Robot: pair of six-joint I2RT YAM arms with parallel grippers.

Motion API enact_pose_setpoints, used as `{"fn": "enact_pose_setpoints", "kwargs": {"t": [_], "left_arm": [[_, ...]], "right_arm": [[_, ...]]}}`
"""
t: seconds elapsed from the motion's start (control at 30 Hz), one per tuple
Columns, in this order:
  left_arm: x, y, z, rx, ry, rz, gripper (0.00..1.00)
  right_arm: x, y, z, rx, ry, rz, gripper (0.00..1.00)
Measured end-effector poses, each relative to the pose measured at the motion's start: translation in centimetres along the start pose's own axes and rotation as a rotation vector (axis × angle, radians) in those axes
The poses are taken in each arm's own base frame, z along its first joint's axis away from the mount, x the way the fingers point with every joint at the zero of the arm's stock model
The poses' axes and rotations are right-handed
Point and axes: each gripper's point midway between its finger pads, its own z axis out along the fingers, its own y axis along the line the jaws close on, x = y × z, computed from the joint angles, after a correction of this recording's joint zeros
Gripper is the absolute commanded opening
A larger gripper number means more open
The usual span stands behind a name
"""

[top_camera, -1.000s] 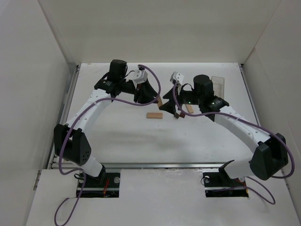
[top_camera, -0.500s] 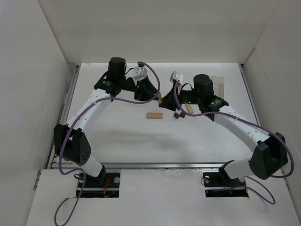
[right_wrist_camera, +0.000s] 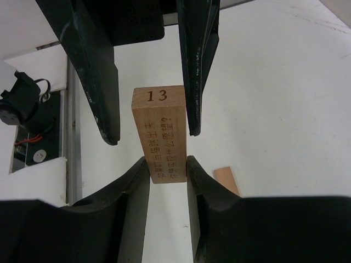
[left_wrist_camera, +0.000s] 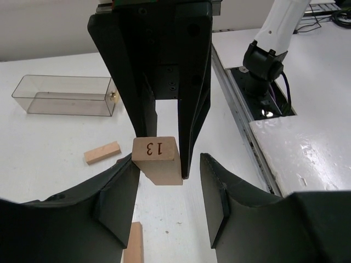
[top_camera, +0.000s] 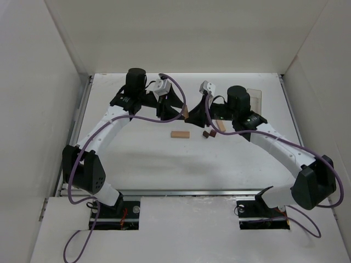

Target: Build the wood block tower

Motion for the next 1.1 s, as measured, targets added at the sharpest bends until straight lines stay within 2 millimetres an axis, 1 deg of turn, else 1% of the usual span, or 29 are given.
{"fn": "enact_pose_setpoints", "kwargs": {"t": [0.17, 0.33, 0.37, 0.47, 0.5, 0.6, 0.63, 0.67, 0.73, 0.77, 0.8, 0.83, 0.93, 1.03, 1.1], "left_arm": [[-0.2, -0.1, 0.1, 0.009, -0.010, -0.009, 0.42], [-0.2, -0.2, 0.1, 0.007, -0.023, -0.038, 0.35], [-0.2, -0.2, 0.1, 0.007, -0.027, -0.051, 0.30], [-0.3, -0.2, 0.2, -0.002, -0.043, -0.077, 0.23], [-0.4, -0.1, 0.2, -0.005, -0.049, -0.086, 0.17], [-0.5, -0.1, 0.2, -0.010, -0.067, -0.097, 0.07], [-0.6, -0.1, 0.2, -0.011, -0.071, -0.099, 0.02], [-0.7, -0.2, 0.2, -0.012, -0.074, -0.098, 0.00], [-0.9, -0.1, 0.1, -0.014, -0.079, -0.098, 0.00], [-1.0, -0.1, 0.1, -0.017, -0.082, -0.096, 0.00], [-1.0, -0.1, 0.1, -0.022, -0.083, -0.096, 0.00], [-1.0, -0.2, 0.1, -0.024, -0.083, -0.099, 0.00], [-0.7, 0.2, 0.2, -0.068, -0.070, -0.095, 0.00], [0.3, 1.7, -0.1, -0.169, -0.021, -0.094, 0.00], [1.2, 2.9, -0.5, -0.243, 0.023, -0.076, 0.00]], "right_arm": [[-1.2, 0.1, -0.1, 0.001, -0.037, -0.024, 0.00], [-1.7, 0.5, 0.1, -0.007, -0.051, -0.030, 0.00], [-1.7, 0.6, 0.1, -0.011, -0.052, -0.031, 0.00], [-1.8, 0.8, 0.2, -0.014, -0.056, -0.033, 0.00], [-1.9, 0.9, 0.2, -0.017, -0.056, -0.033, 0.00], [-2.0, 0.9, 0.2, -0.016, -0.059, -0.032, 0.00], [-2.0, 1.0, 0.2, -0.017, -0.060, -0.032, 0.00], [-2.1, 0.9, 0.2, -0.017, -0.062, -0.032, 0.00], [-2.3, 0.9, 0.1, -0.015, -0.069, -0.038, 0.31], [-2.4, 0.9, 0.1, -0.012, -0.071, -0.039, 0.43], [-2.4, 0.9, 0.1, -0.009, -0.072, -0.037, 0.51], [-2.5, 0.8, 0.1, 0.000, -0.073, -0.037, 0.61], [-2.3, 0.2, 0.0, 0.037, -0.065, -0.029, 0.64], [-2.4, -0.3, -0.4, 0.087, -0.060, -0.012, 0.64], [-2.8, -0.5, -1.0, 0.130, -0.071, 0.008, 0.64]]}}
